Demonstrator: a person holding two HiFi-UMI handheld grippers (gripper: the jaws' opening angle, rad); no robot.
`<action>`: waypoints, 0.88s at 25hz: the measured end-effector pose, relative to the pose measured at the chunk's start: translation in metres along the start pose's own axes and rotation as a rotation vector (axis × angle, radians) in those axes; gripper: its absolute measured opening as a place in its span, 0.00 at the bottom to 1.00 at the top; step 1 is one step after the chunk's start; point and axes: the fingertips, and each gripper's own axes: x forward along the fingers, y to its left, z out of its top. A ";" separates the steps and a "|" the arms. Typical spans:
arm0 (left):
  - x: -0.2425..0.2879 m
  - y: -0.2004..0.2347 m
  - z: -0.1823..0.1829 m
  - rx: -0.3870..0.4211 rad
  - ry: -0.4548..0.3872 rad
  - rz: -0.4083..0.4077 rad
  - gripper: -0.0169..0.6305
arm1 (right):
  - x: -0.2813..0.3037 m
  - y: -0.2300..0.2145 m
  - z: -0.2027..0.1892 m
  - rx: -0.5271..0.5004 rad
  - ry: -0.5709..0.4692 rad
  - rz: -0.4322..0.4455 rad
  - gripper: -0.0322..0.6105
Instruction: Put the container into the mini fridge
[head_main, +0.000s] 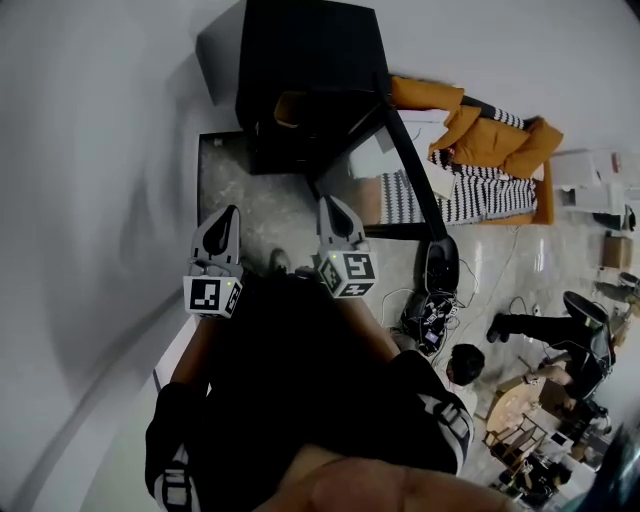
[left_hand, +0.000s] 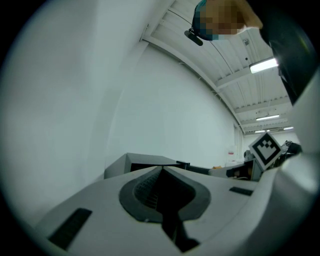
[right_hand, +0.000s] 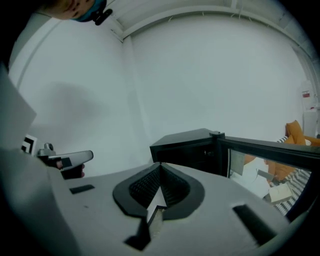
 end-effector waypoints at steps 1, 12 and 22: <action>-0.002 0.001 0.002 0.002 -0.002 -0.001 0.03 | -0.004 0.003 0.003 0.000 -0.008 -0.002 0.05; -0.015 -0.001 -0.001 0.010 -0.012 -0.016 0.03 | -0.025 0.033 0.008 -0.011 -0.032 0.019 0.05; -0.028 -0.011 -0.017 0.004 0.013 -0.033 0.03 | -0.036 0.044 -0.005 -0.024 -0.022 0.033 0.05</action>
